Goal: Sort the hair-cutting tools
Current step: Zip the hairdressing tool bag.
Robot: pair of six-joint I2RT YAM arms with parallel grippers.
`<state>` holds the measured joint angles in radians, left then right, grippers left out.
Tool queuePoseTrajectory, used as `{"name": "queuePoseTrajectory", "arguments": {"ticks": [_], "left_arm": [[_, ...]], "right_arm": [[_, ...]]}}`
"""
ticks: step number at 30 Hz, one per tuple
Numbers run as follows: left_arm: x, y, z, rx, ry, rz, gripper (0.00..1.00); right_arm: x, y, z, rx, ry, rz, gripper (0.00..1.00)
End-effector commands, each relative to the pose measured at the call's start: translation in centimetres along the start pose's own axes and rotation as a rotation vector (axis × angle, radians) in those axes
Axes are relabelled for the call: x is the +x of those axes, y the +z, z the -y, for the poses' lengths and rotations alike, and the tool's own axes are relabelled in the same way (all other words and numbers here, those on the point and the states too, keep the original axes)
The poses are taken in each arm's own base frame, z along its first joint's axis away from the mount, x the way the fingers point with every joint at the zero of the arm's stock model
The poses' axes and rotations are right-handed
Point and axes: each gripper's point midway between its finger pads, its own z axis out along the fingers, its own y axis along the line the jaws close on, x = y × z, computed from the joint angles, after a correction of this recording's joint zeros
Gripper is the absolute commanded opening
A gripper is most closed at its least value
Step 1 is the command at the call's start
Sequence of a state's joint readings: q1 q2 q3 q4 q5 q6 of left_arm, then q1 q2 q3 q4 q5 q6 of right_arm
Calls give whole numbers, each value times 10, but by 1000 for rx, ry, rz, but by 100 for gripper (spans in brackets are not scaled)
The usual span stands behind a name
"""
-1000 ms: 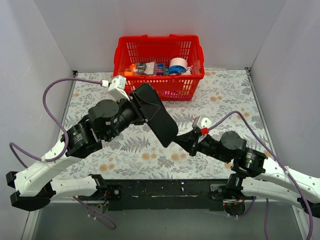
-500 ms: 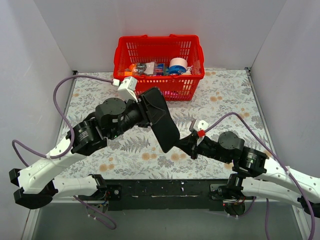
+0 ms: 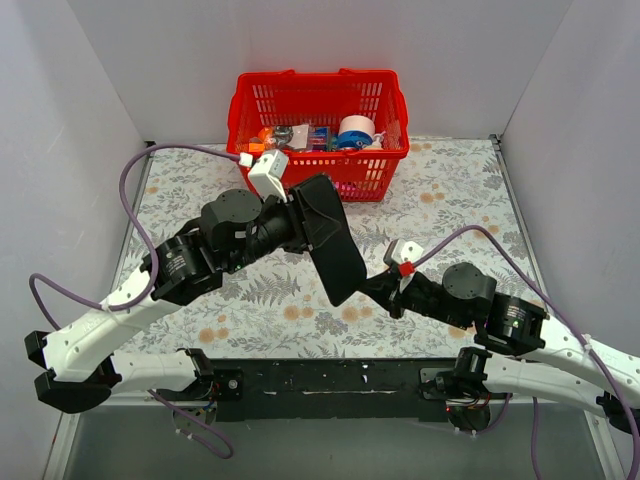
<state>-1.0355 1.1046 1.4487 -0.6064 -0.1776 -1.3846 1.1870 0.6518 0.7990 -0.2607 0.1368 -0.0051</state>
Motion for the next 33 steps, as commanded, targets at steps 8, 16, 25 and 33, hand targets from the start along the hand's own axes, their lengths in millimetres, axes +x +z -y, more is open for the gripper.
{"name": "queuePoseTrajectory", "arguments": {"ticks": [8,16,25,33], "left_arm": [[2,-41,38,227,-22,-42,0],[11,-62,53,364,8,-71,0],[51,-112,79,726,102,-185,0],[59,-142,90,920,143,-168,0]], "right_arm": [[44,-9,-57,-373,-39,-210,35],[-8,-47,-39,-253,6,-28,63],[-69,-71,-14,-108,85,193,13],[-95,-59,-60,-367,94,266,1]]}}
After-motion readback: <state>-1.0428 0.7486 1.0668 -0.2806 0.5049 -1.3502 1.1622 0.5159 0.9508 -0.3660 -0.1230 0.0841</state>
